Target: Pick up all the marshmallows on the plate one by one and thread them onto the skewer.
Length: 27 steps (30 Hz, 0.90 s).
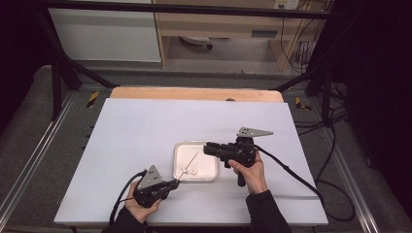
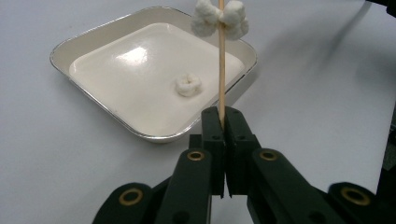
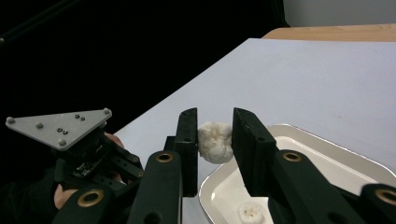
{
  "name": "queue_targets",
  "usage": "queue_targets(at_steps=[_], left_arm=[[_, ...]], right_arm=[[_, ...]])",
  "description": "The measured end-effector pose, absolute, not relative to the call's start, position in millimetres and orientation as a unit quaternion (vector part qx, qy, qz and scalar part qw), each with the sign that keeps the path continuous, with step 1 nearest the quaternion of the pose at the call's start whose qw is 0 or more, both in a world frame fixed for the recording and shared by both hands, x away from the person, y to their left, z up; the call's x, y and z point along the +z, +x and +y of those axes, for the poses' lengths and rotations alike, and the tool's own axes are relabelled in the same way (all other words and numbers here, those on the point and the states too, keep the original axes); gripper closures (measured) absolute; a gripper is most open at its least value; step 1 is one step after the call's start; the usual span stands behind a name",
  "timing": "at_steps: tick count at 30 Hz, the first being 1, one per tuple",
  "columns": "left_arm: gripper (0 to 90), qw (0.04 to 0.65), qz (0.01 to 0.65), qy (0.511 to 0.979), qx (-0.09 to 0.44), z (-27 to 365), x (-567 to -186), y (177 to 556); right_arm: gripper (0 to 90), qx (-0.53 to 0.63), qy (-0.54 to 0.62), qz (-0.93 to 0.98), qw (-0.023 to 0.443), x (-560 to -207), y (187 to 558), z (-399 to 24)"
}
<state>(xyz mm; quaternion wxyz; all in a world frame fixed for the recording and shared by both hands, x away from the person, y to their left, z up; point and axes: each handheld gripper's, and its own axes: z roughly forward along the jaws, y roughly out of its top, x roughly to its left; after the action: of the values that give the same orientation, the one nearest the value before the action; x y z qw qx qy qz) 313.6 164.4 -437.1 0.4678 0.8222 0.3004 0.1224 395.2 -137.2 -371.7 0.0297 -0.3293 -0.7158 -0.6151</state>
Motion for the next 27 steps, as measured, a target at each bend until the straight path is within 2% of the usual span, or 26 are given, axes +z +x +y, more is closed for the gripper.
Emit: queue_targets(at_steps=[19,27], left_arm=[[88.0,0.469,0.295,0.823,0.123,162.7,-437.6,312.6],[88.0,0.472,0.301,0.82,0.117,163.7,-438.6,313.4]], right_arm=[[73.0,-0.613,-0.331,-0.715,0.059,-379.1,399.2,-121.4],[75.9,-0.611,-0.329,-0.717,0.06,-381.9,397.3,-119.5]])
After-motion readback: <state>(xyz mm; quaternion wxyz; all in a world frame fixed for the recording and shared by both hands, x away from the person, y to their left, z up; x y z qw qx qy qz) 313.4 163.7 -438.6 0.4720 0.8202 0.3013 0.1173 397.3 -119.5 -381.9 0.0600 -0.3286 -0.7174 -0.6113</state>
